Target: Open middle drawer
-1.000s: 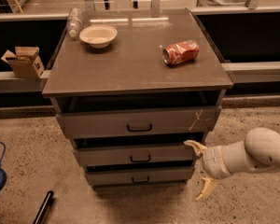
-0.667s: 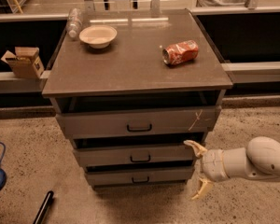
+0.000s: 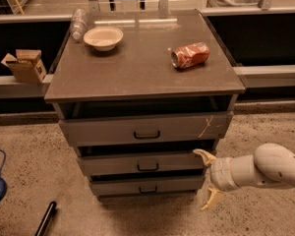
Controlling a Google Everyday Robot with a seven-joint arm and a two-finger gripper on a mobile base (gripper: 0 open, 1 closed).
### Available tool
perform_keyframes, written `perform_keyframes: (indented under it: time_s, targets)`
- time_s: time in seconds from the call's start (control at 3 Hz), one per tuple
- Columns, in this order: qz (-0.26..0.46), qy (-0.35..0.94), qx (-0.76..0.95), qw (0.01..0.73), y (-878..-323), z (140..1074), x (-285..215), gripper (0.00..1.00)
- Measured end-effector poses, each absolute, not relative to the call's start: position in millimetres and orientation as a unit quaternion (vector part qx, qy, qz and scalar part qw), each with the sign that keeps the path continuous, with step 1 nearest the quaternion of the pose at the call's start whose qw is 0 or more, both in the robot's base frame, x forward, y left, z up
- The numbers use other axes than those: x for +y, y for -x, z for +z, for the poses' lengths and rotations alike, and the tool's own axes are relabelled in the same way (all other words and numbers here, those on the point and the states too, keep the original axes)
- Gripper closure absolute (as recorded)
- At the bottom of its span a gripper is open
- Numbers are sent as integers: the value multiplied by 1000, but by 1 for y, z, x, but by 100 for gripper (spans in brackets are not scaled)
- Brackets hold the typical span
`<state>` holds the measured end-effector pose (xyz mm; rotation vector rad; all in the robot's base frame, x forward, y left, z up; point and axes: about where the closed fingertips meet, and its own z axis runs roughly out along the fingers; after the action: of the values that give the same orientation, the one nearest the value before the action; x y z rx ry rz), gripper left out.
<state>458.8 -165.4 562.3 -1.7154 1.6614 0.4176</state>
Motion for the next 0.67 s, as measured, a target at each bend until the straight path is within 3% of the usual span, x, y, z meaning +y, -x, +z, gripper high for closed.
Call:
perform_keyframes:
  time_s: [0.67]
  targets:
    - [90, 711, 638, 282, -484, 522, -189, 0]
